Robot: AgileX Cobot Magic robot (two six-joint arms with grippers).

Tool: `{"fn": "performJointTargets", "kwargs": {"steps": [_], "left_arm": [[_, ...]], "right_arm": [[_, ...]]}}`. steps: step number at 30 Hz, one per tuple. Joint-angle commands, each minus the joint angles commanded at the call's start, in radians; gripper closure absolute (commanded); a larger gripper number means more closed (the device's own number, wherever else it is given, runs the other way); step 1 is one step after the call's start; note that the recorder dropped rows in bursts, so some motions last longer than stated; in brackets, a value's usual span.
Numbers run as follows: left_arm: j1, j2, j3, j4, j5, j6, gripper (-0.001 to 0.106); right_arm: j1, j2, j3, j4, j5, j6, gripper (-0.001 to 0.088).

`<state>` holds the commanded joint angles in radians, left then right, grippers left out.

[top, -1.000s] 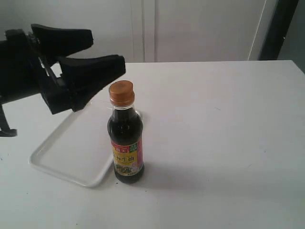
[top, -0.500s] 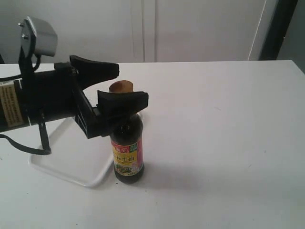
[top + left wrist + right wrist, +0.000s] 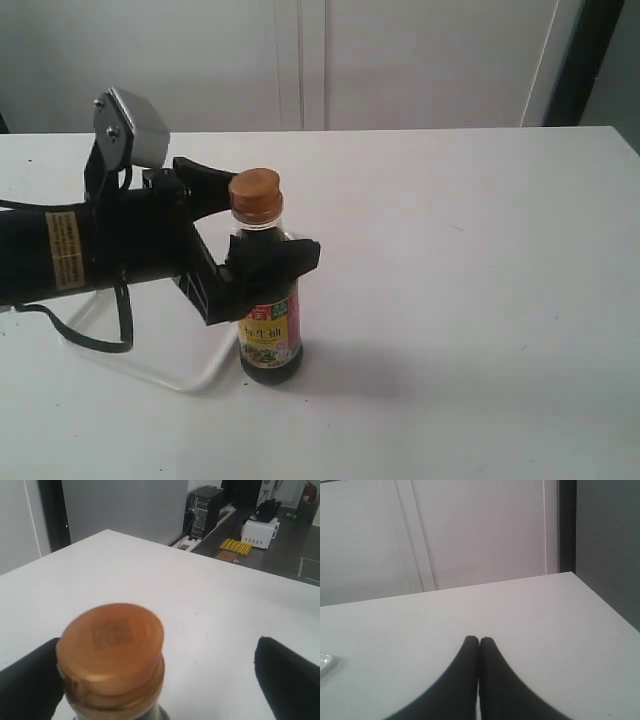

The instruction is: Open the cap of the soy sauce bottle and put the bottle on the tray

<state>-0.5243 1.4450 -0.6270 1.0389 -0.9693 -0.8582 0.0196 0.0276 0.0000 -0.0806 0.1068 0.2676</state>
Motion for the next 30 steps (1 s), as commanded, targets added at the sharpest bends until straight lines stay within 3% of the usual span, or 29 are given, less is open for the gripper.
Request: {"fn": "performJointTargets", "kwargs": {"steps": [8, 22, 25, 30], "left_arm": [[0.000, 0.096, 0.068, -0.089, -0.053, 0.120, 0.000], [0.000, 0.219, 0.067, -0.197, -0.131, 0.258, 0.002], [0.000, 0.238, 0.067, -0.195, -0.164, 0.280, 0.013], [0.000, 0.261, 0.067, -0.201, -0.166, 0.310, 0.048]], "right_arm": [[0.000, 0.000, 0.000, 0.000, 0.002, 0.000, 0.0868], [0.000, 0.000, 0.000, 0.000, -0.002, 0.000, 0.0868], [0.000, 0.000, 0.000, 0.000, -0.002, 0.000, 0.0868], [0.000, 0.000, 0.000, 0.000, -0.004, 0.000, 0.0868]]}}
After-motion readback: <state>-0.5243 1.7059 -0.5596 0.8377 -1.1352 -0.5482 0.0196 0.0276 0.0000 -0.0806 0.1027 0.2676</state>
